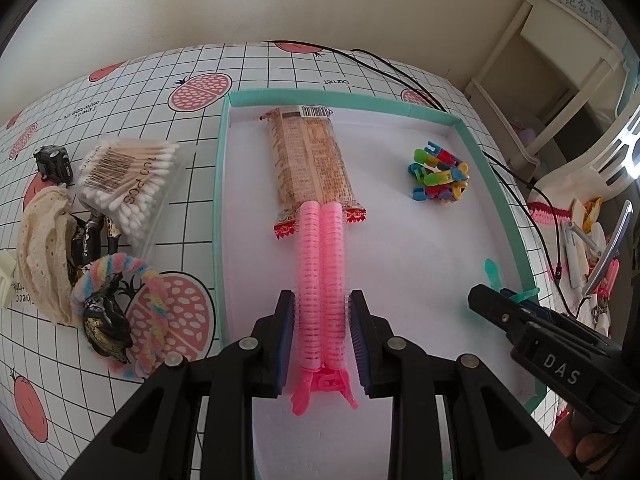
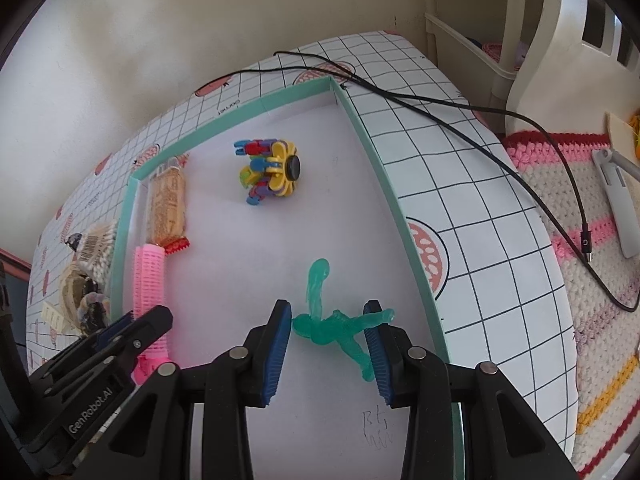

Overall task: Organize objects
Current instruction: 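Carry the pink curler with the left tool while the right tool carries the green figure into the tray, then open the left tool releasing the curler while the right tool releases the green figure in the tray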

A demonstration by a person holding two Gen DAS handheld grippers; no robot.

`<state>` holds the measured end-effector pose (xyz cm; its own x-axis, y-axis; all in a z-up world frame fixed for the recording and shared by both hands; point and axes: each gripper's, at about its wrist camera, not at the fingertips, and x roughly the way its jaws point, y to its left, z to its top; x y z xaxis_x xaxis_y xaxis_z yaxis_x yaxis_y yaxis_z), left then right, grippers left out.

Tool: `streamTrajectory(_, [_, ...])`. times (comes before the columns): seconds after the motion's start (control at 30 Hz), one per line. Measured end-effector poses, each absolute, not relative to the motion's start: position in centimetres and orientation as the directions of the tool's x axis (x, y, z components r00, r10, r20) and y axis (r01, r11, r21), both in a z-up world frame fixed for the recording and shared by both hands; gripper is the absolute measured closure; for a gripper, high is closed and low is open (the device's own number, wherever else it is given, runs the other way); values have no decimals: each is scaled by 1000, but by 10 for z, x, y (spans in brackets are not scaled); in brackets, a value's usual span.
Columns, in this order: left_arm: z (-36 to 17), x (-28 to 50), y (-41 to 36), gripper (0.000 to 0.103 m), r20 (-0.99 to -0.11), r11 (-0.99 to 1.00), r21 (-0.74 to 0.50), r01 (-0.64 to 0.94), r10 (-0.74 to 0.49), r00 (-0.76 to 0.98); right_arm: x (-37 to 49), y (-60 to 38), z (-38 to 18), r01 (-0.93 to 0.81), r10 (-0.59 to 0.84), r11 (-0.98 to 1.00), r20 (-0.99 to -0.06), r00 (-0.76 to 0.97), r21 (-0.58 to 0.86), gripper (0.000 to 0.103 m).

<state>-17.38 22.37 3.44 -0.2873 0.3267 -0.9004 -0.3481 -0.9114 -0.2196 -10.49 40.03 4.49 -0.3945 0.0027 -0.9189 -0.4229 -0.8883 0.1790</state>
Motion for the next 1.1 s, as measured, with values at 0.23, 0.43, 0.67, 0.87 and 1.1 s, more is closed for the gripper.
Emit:
streamTrajectory(0.23, [31,-172,226,74,-904,-912,-215,-348,321,-281,-105,399,44,-417,6,-893,-920,-392,171,63])
streamTrajectory(0.43, [30,-171,226,74,-907,-913,-214,-347,318,-276,-106,399,44,-416,8,-893,-920,-391,169,62])
streamTrajectory(0.67, [30,-172,224,65,-913,-912,-227,-341,322,-252,-106,397,45,-408,4,-897,-920,-391,169,60])
streamTrajectory(0.87, [38,-165,220,60,-907,-910,-235,-342,332,-261,-103,397,49,-404,8,-899,-915,-404,170,55])
streamTrajectory(1.1, [47,-160,213,55,-900,-915,-237,-325,334,-282,-96,401,56,-409,20,-897,-910,-414,166,48])
